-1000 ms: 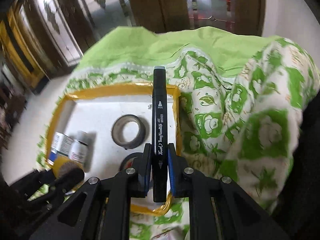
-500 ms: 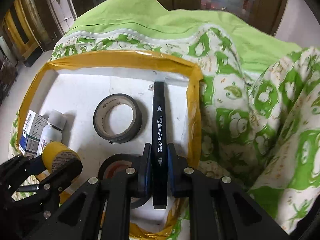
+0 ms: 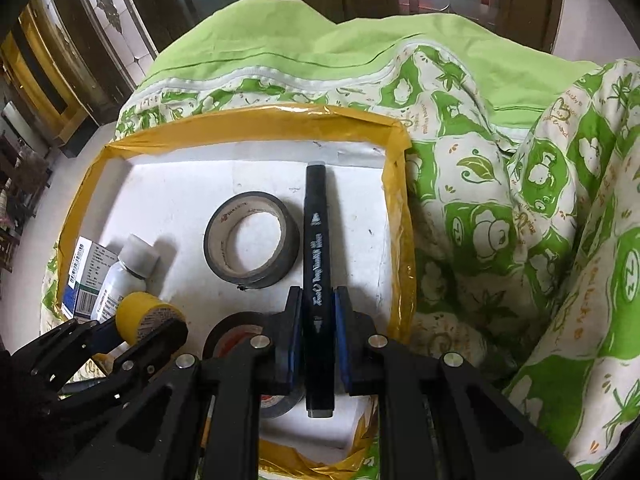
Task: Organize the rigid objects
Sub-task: 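Open left tool to set the yellow tape down while right tool releases the marker, then withdraw both tools from the tray over the remaining objects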
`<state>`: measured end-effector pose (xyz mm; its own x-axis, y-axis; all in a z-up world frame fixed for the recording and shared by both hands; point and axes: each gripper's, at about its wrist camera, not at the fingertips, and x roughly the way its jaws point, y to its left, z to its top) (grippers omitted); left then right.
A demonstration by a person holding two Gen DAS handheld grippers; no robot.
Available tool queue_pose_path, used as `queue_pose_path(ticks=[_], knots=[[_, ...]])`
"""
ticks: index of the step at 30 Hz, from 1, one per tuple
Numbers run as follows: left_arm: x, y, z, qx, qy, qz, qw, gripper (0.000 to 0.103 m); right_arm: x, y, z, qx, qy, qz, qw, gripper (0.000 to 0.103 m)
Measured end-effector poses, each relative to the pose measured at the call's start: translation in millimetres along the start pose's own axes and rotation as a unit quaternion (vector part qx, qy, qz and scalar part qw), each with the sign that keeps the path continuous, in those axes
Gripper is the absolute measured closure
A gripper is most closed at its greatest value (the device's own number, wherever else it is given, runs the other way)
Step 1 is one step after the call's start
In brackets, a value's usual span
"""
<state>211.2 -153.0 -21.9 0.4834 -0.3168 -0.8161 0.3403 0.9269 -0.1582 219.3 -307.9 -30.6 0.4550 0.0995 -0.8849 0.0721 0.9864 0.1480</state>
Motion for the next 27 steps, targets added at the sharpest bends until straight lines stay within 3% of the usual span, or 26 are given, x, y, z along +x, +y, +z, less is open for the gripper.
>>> queue_pose_path(ticks=[2, 6, 8, 13, 19, 22, 27], knots=[[-12, 0, -2, 0.001, -0.015, 0.004, 0.9999, 0.038, -4, -1, -1, 0.001, -0.012, -0.003, 1.000, 0.086], [-38, 2, -11, 0.008, -0.030, 0.000, 0.9995, 0.035, -18, -6, -5, 0.011, -0.035, 0.002, 0.999, 0.081], [-57, 6, -23, 0.020, -0.038, 0.004, 0.9991, 0.029, -30, -7, -9, 0.019, -0.052, 0.007, 0.998, 0.074], [-101, 35, -74, 0.038, -0.050, 0.042, 0.9971, 0.025, -60, -4, -24, 0.028, -0.085, 0.026, 0.996, 0.054], [-135, 81, -130, -0.041, -0.054, 0.059, 0.9959, 0.025, -78, 4, -52, 0.033, -0.092, 0.049, 0.994, 0.041], [-153, 100, -139, -0.094, -0.071, 0.047, 0.9919, 0.025, -83, 7, -69, 0.034, -0.084, 0.061, 0.994, 0.041], [-161, 112, -145, -0.130, -0.081, 0.037, 0.9875, 0.025, -86, 14, -92, 0.026, -0.058, 0.089, 0.994, 0.041]])
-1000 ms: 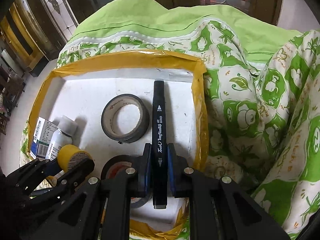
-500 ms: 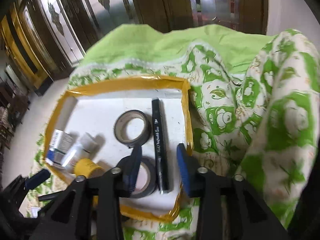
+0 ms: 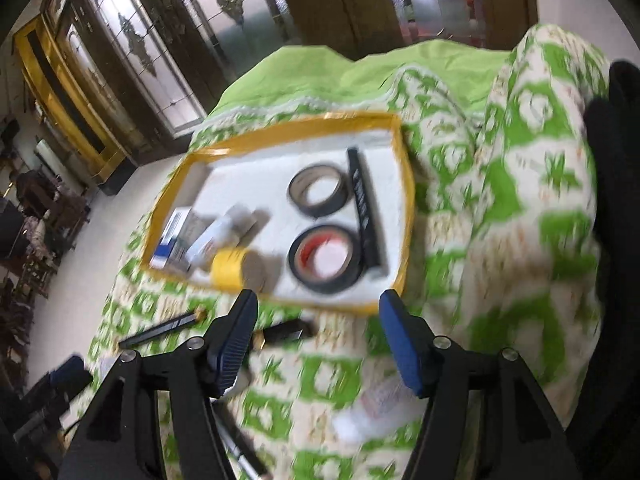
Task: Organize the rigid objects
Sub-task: 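Withdraw both tools from the tray over the remaining objects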
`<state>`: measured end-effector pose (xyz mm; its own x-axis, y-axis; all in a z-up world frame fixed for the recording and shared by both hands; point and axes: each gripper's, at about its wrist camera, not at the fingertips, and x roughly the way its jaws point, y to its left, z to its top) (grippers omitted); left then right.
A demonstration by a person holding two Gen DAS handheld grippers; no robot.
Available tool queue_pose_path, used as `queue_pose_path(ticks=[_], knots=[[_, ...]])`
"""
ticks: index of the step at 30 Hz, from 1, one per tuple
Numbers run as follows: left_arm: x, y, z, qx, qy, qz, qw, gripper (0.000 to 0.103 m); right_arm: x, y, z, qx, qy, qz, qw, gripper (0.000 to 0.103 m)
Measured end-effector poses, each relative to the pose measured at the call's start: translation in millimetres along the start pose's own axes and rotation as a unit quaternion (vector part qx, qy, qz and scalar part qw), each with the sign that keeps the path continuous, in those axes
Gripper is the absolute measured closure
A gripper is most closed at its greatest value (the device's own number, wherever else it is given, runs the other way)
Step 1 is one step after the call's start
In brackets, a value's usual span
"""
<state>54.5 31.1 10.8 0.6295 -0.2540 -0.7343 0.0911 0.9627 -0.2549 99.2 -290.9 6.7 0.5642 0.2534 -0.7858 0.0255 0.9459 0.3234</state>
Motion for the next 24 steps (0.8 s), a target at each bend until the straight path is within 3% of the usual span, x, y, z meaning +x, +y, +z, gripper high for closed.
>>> queue_pose_path(ticks=[6, 12, 17, 18, 19, 24], knots=[[14, -1, -3, 0.004, 0.027, 0.021, 0.9994, 0.025, 2, 10, -27, 0.001, 0.041, 0.039, 0.998, 0.041], [41, -22, -13, 0.068, 0.073, 0.063, 0.9930, 0.025, 5, 20, -37, -0.016, 0.049, 0.036, 0.998, 0.041], [52, -28, -13, 0.089, 0.070, 0.076, 0.9906, 0.025, 8, 26, -41, -0.028, 0.056, 0.036, 0.997, 0.041], [54, -28, -12, 0.091, 0.068, 0.078, 0.9905, 0.028, 10, 28, -41, -0.031, 0.057, 0.037, 0.997, 0.041], [56, -29, -12, 0.092, 0.068, 0.079, 0.9903, 0.046, 11, 30, -42, -0.036, 0.059, 0.040, 0.997, 0.041], [60, -29, -12, 0.092, 0.077, 0.068, 0.9905, 0.046, 19, 51, -43, -0.065, 0.068, 0.064, 0.993, 0.041]])
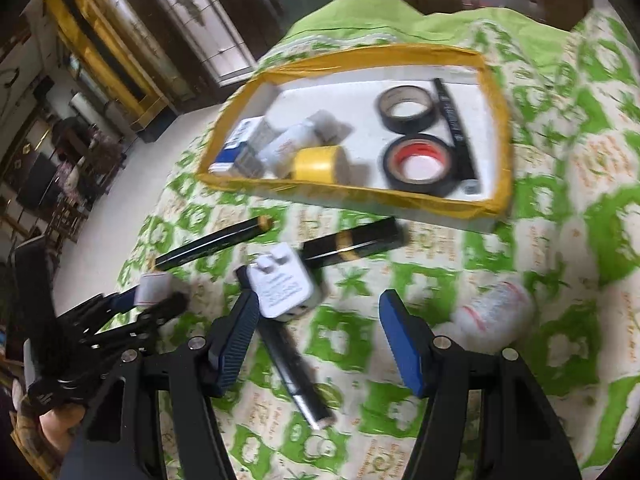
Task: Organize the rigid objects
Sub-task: 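Withdraw both tools from the tray over the remaining objects, then grasp the white-and-pink box with left tool while right tool grasps the white charger, then carry the box into the tray with left tool while right tool carries the charger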
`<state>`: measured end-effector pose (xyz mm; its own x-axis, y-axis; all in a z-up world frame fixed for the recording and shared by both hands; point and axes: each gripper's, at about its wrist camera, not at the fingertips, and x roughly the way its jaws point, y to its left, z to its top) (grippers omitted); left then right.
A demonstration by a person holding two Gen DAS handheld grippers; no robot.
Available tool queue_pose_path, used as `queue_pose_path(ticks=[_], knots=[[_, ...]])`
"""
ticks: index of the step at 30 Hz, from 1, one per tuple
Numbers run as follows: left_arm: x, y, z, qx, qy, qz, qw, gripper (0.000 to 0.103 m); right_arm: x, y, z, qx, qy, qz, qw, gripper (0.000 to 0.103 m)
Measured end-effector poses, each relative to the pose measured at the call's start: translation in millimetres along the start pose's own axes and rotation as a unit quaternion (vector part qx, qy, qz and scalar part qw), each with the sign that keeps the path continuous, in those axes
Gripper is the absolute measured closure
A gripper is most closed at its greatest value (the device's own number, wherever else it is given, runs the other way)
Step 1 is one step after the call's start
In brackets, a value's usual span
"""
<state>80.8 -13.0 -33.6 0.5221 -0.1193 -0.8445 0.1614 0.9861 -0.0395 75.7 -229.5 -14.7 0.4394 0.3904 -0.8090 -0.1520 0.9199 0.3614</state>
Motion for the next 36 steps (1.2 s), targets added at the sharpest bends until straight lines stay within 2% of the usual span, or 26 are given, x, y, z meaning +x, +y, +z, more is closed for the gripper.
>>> queue_pose_path(ticks=[6, 10, 12, 19, 22, 36], knots=[[-2, -3, -1, -0.002, 0.003, -0.015, 0.9999, 0.047, 35, 20, 6, -0.034, 0.037, -0.010, 0.999, 0.041], [-1, -1, -1, -0.009, 0.006, -0.022, 0.9997, 0.047, 58, 26, 11, -0.034, 0.056, -0.019, 0.998, 0.049], [-1, -1, -1, -0.010, 0.007, -0.023, 0.9997, 0.047, 63, 28, 12, -0.038, 0.053, -0.023, 0.998, 0.049], [-1, -2, -1, -0.007, 0.009, -0.024, 0.9996, 0.046, 69, 25, 17, -0.036, 0.053, -0.018, 0.998, 0.053], [-1, -2, -1, -0.009, 0.008, -0.025, 0.9996, 0.046, 68, 26, 17, -0.036, 0.053, -0.024, 0.998, 0.059], [-5, 0, -1, -0.011, -0.002, -0.025, 0.9996, 0.046, 61, 26, 11, -0.042, 0.051, -0.038, 0.997, 0.060]])
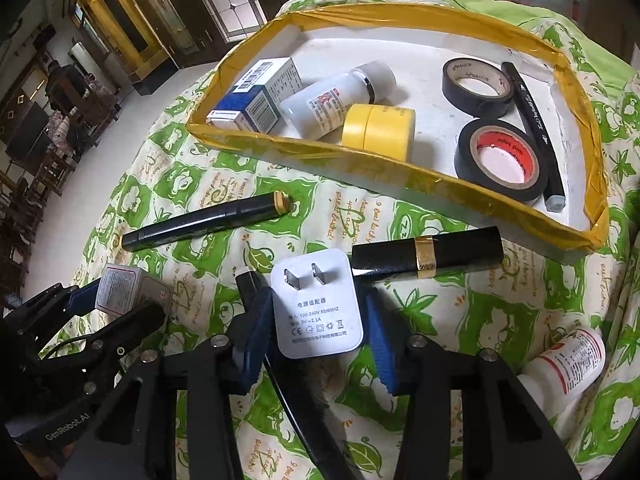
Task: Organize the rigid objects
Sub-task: 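Carry the box into the tray with left tool while right tool carries the charger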
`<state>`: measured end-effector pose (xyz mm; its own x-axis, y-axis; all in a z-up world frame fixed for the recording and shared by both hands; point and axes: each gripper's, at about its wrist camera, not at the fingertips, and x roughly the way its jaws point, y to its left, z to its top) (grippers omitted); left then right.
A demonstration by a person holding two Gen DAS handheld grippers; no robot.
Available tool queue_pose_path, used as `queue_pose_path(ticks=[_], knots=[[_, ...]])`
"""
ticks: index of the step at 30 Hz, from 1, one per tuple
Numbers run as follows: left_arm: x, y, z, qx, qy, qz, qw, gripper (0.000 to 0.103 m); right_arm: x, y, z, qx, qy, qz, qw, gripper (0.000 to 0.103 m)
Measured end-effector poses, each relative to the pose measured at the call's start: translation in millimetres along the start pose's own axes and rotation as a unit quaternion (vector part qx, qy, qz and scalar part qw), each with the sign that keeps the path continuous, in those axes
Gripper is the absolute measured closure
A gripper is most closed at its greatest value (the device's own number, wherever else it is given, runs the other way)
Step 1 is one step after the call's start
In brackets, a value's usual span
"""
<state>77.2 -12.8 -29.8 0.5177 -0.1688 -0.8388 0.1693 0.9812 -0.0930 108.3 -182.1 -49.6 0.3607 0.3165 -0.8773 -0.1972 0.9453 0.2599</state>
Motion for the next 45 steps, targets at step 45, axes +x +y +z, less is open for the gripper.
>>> queue_pose_path(ticks=[45], knots=[[-17, -28, 49, 0.057, -0.070, 0.028, 0.9956, 0.046, -66, -55, 55, 0.076, -0.072, 0.035, 0.994, 0.060]])
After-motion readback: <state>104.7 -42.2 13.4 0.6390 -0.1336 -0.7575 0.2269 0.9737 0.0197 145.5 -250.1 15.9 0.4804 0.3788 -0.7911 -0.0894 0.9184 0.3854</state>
